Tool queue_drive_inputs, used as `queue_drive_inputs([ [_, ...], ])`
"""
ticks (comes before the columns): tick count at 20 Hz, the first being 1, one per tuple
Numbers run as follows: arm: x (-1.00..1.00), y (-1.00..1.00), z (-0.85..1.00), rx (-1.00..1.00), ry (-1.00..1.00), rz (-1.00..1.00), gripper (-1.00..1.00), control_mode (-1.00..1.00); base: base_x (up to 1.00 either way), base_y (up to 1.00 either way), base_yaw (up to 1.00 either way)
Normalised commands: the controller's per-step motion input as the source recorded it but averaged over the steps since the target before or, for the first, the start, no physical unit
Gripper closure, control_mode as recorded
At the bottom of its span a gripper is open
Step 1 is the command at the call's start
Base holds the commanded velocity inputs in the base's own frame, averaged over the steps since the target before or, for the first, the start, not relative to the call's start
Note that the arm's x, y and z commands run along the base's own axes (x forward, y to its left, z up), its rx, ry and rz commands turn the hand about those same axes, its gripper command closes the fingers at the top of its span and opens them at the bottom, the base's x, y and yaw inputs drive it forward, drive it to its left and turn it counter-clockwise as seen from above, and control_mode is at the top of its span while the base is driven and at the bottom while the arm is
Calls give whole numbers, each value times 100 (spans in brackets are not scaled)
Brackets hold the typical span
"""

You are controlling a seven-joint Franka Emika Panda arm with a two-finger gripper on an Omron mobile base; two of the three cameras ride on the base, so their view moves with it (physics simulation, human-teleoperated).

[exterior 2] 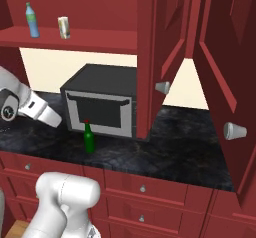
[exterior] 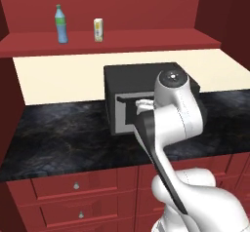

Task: Sort all alcoholic drinks to one cabinet, and non-alcoholic drinks to the other.

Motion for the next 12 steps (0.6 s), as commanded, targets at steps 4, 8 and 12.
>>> queue_drive_inputs([
  [4,31,-4,-50,-3,15,5,-100,-100,0,0,0],
  [8,27,-16,-43,-3,11,10,-100,-100,0,0,0],
  [12,29,-21,-32,0,6,12,-100,-100,0,0,0],
])
